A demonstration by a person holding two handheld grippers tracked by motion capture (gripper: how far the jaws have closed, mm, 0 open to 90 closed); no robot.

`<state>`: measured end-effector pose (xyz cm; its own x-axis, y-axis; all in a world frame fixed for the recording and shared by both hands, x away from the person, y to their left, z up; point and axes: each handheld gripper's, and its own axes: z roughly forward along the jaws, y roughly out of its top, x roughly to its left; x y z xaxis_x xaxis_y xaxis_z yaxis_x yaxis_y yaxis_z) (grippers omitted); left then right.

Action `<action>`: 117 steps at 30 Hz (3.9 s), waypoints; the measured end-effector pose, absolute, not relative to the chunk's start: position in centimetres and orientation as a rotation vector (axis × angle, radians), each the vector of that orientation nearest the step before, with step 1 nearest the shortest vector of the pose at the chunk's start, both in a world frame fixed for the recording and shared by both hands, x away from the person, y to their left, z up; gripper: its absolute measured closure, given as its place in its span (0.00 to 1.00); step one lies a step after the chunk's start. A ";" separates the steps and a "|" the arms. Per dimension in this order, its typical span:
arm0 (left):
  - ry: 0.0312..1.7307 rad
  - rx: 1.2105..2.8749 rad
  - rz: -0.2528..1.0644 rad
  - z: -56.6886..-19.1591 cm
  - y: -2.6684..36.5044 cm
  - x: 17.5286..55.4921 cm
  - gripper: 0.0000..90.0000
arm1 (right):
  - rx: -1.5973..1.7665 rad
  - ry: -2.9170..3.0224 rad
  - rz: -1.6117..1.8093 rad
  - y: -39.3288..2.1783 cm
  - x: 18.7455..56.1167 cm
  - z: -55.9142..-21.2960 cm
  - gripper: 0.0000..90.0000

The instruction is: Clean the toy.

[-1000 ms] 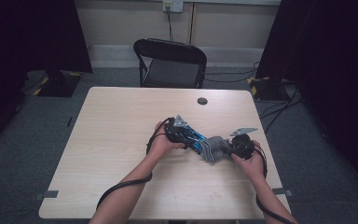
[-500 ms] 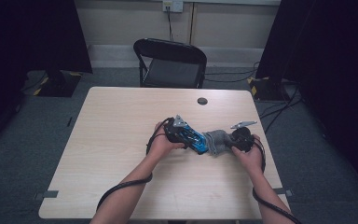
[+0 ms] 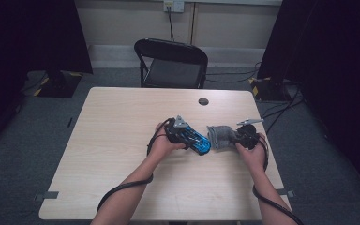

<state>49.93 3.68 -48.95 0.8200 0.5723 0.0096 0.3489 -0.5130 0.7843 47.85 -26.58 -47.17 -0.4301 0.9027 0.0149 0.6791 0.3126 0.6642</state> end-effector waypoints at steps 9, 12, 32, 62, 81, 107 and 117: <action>0.674 2.158 0.339 -49.0 3.7 49.9 0.23 | 1.411 2.199 0.968 -27.3 47.2 -46.4 0.82; 0.672 2.157 0.340 -49.0 3.7 49.9 0.23 | 1.390 2.199 0.997 -27.4 46.7 -45.9 0.82; 0.680 2.161 0.344 -48.9 3.6 49.8 0.23 | 1.210 2.299 1.193 -26.9 41.9 -43.7 0.82; 0.678 2.157 0.348 -49.0 3.5 49.7 0.23 | 1.111 2.519 1.027 -23.0 40.7 -48.2 0.81; 0.677 2.149 0.351 -49.1 3.5 49.7 0.23 | 1.188 2.462 0.931 -25.0 43.5 -47.9 0.81; 0.677 2.152 0.349 -49.0 3.5 49.7 0.23 | 1.299 2.361 0.829 -25.5 47.1 -47.7 0.81; 0.676 2.149 0.348 -49.1 3.5 49.7 0.23 | 1.348 2.323 0.837 -26.0 47.8 -47.5 0.81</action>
<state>49.70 3.51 -49.06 0.8165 0.5772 0.0123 0.3456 -0.5058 0.7904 47.81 -26.03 -47.53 -0.4994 0.8663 0.0113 0.6745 0.3806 0.6326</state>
